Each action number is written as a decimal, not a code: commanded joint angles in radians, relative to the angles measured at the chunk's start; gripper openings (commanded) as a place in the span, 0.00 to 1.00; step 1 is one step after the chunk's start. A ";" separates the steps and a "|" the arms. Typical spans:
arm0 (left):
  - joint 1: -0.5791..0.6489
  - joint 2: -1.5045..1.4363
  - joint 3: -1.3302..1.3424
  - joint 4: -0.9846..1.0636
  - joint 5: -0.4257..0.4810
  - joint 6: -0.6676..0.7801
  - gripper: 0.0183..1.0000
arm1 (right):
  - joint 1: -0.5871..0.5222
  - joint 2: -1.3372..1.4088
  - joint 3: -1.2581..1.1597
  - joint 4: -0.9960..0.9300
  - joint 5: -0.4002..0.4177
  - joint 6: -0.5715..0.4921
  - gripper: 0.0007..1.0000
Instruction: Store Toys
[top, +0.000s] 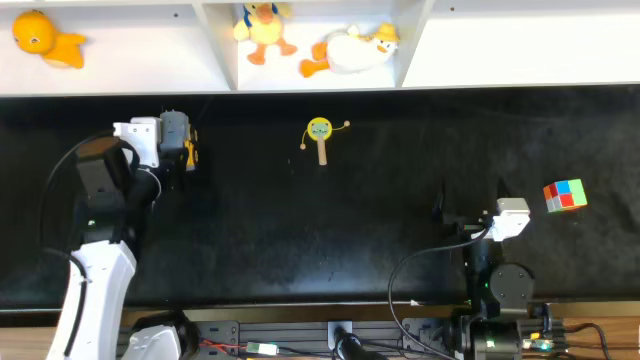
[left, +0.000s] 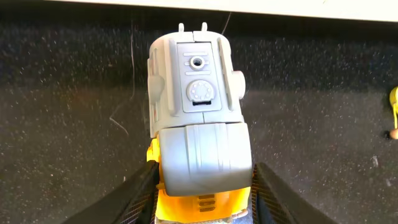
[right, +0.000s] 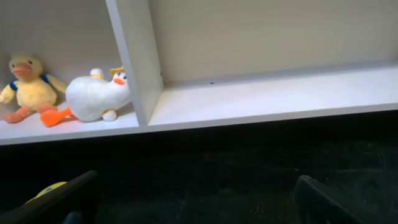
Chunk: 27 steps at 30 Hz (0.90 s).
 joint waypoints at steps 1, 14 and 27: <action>-0.004 -0.023 0.023 0.010 -0.007 -0.003 0.33 | -0.002 -0.009 -0.014 0.003 -0.003 0.008 1.00; -0.004 -0.017 0.109 -0.008 -0.007 -0.003 0.31 | -0.002 -0.009 -0.014 0.003 -0.003 0.008 1.00; -0.004 0.073 0.243 -0.010 -0.007 -0.003 0.30 | -0.002 -0.009 -0.014 0.003 -0.003 0.008 0.99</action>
